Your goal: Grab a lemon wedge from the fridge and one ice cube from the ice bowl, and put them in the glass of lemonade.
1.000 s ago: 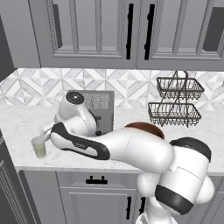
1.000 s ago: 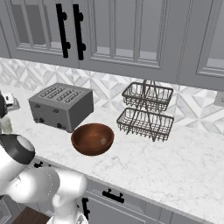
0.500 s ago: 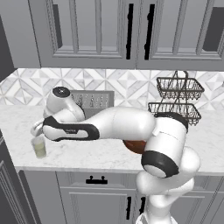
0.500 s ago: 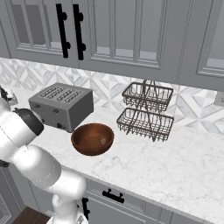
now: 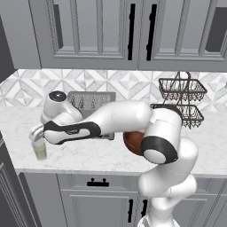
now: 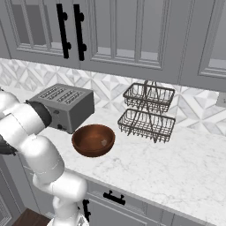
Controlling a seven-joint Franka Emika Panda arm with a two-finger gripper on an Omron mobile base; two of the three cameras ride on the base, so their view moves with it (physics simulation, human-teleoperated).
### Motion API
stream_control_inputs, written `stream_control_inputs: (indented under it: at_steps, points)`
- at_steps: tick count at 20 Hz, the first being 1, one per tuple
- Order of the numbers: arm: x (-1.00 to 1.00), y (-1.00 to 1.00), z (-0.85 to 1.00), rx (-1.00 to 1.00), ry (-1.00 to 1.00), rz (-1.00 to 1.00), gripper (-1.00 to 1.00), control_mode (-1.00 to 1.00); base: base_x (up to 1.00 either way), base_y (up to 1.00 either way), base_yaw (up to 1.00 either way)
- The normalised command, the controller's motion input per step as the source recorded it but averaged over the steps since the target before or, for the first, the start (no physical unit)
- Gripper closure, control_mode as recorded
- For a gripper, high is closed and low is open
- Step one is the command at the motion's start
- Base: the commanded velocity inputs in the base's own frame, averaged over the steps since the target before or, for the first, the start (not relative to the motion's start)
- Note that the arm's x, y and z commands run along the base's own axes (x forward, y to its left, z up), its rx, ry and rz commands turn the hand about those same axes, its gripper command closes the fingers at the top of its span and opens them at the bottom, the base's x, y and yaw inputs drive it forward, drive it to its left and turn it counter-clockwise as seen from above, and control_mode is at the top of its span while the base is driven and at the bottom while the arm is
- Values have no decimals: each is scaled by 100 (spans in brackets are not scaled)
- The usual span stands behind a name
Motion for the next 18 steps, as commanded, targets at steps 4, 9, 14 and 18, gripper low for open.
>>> stream_control_inputs:
  at_steps: [4,9,14,18]
  points:
    - [1,0,-2,0,0,0,100,-100,0,0,0]
    - [1,1,0,0,0,0,100,-100,0,0,0]
    - [11,2,0,0,0,0,100,-100,0,0,0]
    - [15,0,0,0,0,0,100,-100,0,0,0]
